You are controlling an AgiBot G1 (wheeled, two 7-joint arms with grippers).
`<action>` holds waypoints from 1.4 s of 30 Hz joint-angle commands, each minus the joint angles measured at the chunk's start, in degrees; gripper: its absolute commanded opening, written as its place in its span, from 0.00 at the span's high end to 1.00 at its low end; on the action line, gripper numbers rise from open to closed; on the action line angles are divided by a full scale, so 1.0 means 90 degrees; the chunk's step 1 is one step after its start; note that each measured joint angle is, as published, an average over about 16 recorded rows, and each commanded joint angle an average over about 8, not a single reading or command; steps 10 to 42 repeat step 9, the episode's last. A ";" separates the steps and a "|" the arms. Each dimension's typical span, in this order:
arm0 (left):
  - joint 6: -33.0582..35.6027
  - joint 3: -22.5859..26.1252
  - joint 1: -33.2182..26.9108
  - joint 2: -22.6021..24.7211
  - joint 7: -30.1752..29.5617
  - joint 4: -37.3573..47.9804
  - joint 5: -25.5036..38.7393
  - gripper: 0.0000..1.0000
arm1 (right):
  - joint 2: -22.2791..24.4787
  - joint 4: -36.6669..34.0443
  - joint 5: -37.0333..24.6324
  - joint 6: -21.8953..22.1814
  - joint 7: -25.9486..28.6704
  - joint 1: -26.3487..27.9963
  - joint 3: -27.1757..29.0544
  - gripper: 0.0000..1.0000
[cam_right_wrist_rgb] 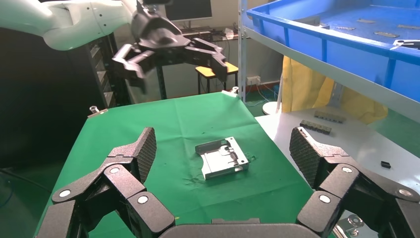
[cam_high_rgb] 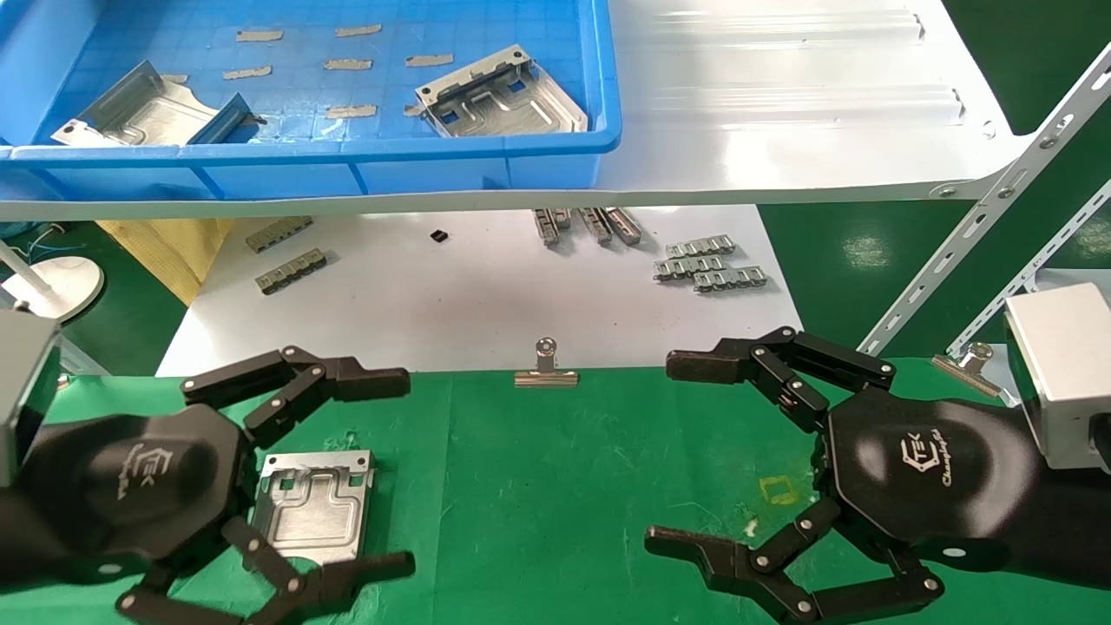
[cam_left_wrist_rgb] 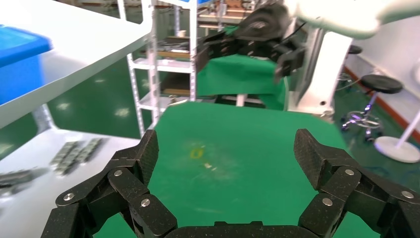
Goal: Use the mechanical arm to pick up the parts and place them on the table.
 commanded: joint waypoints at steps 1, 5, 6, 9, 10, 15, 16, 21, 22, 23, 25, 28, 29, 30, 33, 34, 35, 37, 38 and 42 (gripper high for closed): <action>-0.0020 -0.0089 0.0094 -0.0045 -0.0201 -0.0263 -0.0055 0.00 | 0.0000 0.0000 0.0000 0.0000 0.0000 0.0000 0.0000 0.00; -0.0036 -0.0165 0.0172 -0.0083 -0.0316 -0.0477 -0.0107 0.00 | 0.0001 -0.0001 0.0001 0.0001 0.0000 -0.0001 0.0001 0.00; -0.0039 -0.0177 0.0185 -0.0089 -0.0331 -0.0510 -0.0116 0.00 | 0.0001 -0.0001 0.0001 0.0001 0.0000 -0.0001 0.0001 0.00; -0.0043 -0.0182 0.0189 -0.0092 -0.0319 -0.0516 -0.0122 0.00 | 0.0001 -0.0001 0.0001 0.0001 0.0000 -0.0001 0.0001 0.00; -0.0043 -0.0182 0.0189 -0.0092 -0.0319 -0.0516 -0.0122 0.00 | 0.0001 -0.0001 0.0001 0.0001 0.0000 -0.0001 0.0001 0.00; -0.0043 -0.0182 0.0189 -0.0092 -0.0319 -0.0516 -0.0122 0.00 | 0.0001 -0.0001 0.0001 0.0001 0.0000 -0.0001 0.0001 0.00; -0.0043 -0.0182 0.0189 -0.0092 -0.0319 -0.0516 -0.0122 0.00 | 0.0001 -0.0001 0.0001 0.0001 0.0000 -0.0001 0.0001 0.00; -0.0043 -0.0182 0.0189 -0.0092 -0.0319 -0.0516 -0.0122 0.00 | 0.0001 -0.0001 0.0001 0.0001 0.0000 -0.0001 0.0001 0.00; -0.0043 -0.0182 0.0189 -0.0092 -0.0319 -0.0516 -0.0122 0.00 | 0.0001 -0.0001 0.0001 0.0001 0.0000 -0.0001 0.0001 0.00; -0.0043 -0.0182 0.0189 -0.0092 -0.0319 -0.0516 -0.0122 0.00 | 0.0001 -0.0001 0.0001 0.0001 0.0000 -0.0001 0.0001 0.00; -0.0043 -0.0182 0.0189 -0.0092 -0.0319 -0.0516 -0.0122 0.00 | 0.0001 -0.0001 0.0001 0.0001 0.0000 -0.0001 0.0001 0.00; -0.0043 -0.0182 0.0189 -0.0092 -0.0319 -0.0516 -0.0122 0.00 | 0.0001 -0.0001 0.0001 0.0001 0.0000 -0.0001 0.0001 0.00; -0.0043 -0.0182 0.0189 -0.0092 -0.0319 -0.0516 -0.0122 0.00 | 0.0001 -0.0001 0.0001 0.0001 0.0000 -0.0001 0.0001 0.00; -0.0043 -0.0182 0.0189 -0.0092 -0.0319 -0.0516 -0.0122 0.00 | 0.0001 -0.0001 0.0001 0.0001 0.0000 -0.0001 0.0001 0.00; -0.0043 -0.0182 0.0189 -0.0092 -0.0319 -0.0516 -0.0122 0.00 | 0.0001 -0.0001 0.0001 0.0001 0.0000 -0.0001 0.0001 0.00; -0.0043 -0.0182 0.0189 -0.0092 -0.0319 -0.0516 -0.0122 0.00 | 0.0001 -0.0001 0.0001 0.0001 0.0000 -0.0001 0.0001 0.00; -0.0043 -0.0182 0.0189 -0.0092 -0.0319 -0.0516 -0.0122 0.00 | 0.0001 -0.0001 0.0001 0.0001 0.0000 -0.0001 0.0001 0.00; -0.0043 -0.0182 0.0189 -0.0092 -0.0319 -0.0516 -0.0122 0.00 | 0.0001 -0.0001 0.0001 0.0001 0.0000 -0.0001 0.0001 0.00; -0.0043 -0.0182 0.0189 -0.0092 -0.0319 -0.0516 -0.0122 0.00 | 0.0001 -0.0001 0.0001 0.0001 0.0000 -0.0001 0.0001 0.00; -0.0043 -0.0182 0.0189 -0.0092 -0.0319 -0.0516 -0.0122 0.00 | 0.0001 -0.0001 0.0001 0.0001 0.0000 -0.0001 0.0001 0.00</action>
